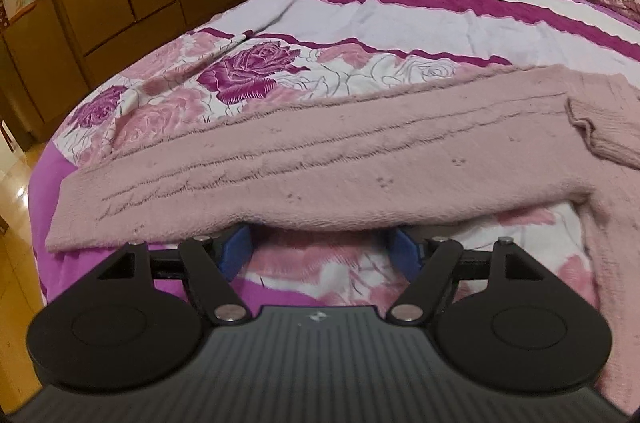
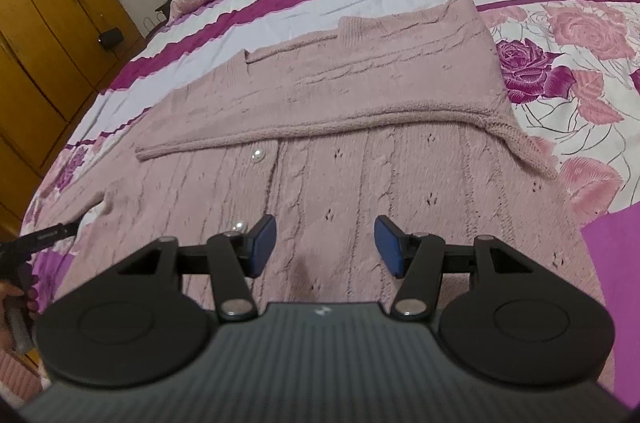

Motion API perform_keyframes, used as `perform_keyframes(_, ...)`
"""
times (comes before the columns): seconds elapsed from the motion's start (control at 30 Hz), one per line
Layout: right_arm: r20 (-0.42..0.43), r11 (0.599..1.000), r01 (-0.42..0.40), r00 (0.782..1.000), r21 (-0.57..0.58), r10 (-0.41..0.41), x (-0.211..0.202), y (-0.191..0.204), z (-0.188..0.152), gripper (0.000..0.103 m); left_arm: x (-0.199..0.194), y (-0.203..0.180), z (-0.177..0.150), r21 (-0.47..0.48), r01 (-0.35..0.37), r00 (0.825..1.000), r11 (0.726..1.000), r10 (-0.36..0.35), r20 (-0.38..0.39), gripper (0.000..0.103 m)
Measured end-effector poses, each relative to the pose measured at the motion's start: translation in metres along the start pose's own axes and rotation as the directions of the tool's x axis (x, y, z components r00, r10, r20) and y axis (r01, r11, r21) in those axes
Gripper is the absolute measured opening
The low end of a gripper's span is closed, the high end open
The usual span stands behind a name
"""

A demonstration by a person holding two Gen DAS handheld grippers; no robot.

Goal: Fold small clothes
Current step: 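Lift the left tool away from the folded cardigan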

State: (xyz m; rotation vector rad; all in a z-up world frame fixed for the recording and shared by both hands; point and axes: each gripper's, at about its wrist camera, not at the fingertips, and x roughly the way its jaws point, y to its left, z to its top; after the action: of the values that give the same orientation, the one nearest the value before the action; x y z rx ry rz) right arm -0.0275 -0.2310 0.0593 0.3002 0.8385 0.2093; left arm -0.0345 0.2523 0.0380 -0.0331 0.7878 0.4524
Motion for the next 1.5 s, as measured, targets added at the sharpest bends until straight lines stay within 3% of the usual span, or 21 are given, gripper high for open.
perform_keyframes(0.27, 0.003, 1.000, -0.009, 1.000, -0.001, 0.009, -0.003, 0.000, -0.001, 0.057, 0.018, 0.012, -0.001, -0.014, -0.011, 0.998, 1.000, 0.012, 0.066, 0.078)
perform_keyframes(0.37, 0.006, 1.000, -0.014, 1.000, 0.002, 0.014, -0.004, 0.000, -0.002, 0.057, 0.015, 0.019, 0.002, -0.056, 0.018, 0.996, 0.998, -0.013, 0.088, 0.049)
perform_keyframes(0.43, 0.005, 1.000, -0.015, 1.000, 0.005, 0.015, -0.004, 0.000, -0.002, 0.057, 0.012, 0.025, 0.006, -0.088, 0.041, 0.995, 0.995, -0.032, 0.100, 0.021)
perform_keyframes(0.5, 0.007, 1.000, -0.019, 1.000, 0.009, 0.019, -0.004, -0.001, -0.002, 0.057, 0.007, 0.031, 0.010, -0.143, 0.082, 0.991, 0.986, -0.066, 0.116, 0.010)
perform_keyframes(0.57, 0.010, 1.000, -0.025, 1.000, 0.015, 0.025, -0.004, -0.001, -0.003, 0.057, -0.003, 0.033, 0.016, -0.183, 0.101, 0.985, 0.978, -0.072, 0.158, 0.008)
perform_keyframes(0.77, 0.019, 0.999, -0.038, 0.999, 0.022, 0.038, -0.006, -0.003, -0.003, 0.057, -0.045, 0.025, 0.036, -0.191, 0.171, 0.939, 0.967, -0.101, 0.329, 0.007)
perform_keyframes(0.87, 0.024, 0.999, -0.043, 0.999, 0.033, 0.042, -0.007, -0.004, -0.004, 0.057, -0.069, 0.016, 0.047, -0.174, 0.229, 0.899, 0.958, -0.140, 0.415, 0.007)
perform_keyframes(0.97, 0.025, 0.998, -0.047, 0.999, 0.041, 0.046, -0.008, -0.006, -0.005, 0.057, -0.085, 0.001, 0.059, -0.132, 0.274, 0.874, 0.953, -0.190, 0.446, 0.007)
perform_keyframes(1.13, 0.030, 0.997, -0.059, 0.998, 0.049, 0.058, -0.012, -0.008, -0.006, 0.057, -0.082, -0.013, 0.069, -0.195, 0.337, 0.904, 0.921, -0.260, 0.338, 0.008)
perform_keyframes(1.27, 0.041, 0.997, -0.057, 0.998, 0.050, 0.055, -0.015, -0.010, -0.006, 0.057, -0.075, -0.010, 0.065, -0.282, 0.323, 0.929, 0.904, -0.245, 0.277, 0.011)
perform_keyframes(1.3, 0.042, 0.997, -0.057, 0.998, 0.053, 0.055, -0.016, -0.011, -0.006, 0.057, -0.073, -0.009, 0.064, -0.310, 0.319, 0.936, 0.896, -0.245, 0.255, 0.022)
perform_keyframes(1.4, 0.043, 0.997, -0.052, 0.998, 0.061, 0.050, -0.015, -0.012, -0.007, 0.057, -0.065, 0.000, 0.056, -0.400, 0.313, 0.945, 0.861, -0.241, 0.220, 0.073)
perform_keyframes(1.43, 0.041, 0.997, -0.052, 0.998, 0.063, 0.049, -0.015, -0.013, -0.008, 0.057, -0.064, 0.003, 0.053, -0.430, 0.306, 0.947, 0.850, -0.227, 0.226, 0.080)
perform_keyframes(1.5, 0.037, 0.997, -0.052, 0.998, 0.066, 0.049, -0.014, -0.013, -0.008, 0.057, -0.063, 0.006, 0.049, -0.457, 0.297, 0.949, 0.838, -0.206, 0.238, 0.081)
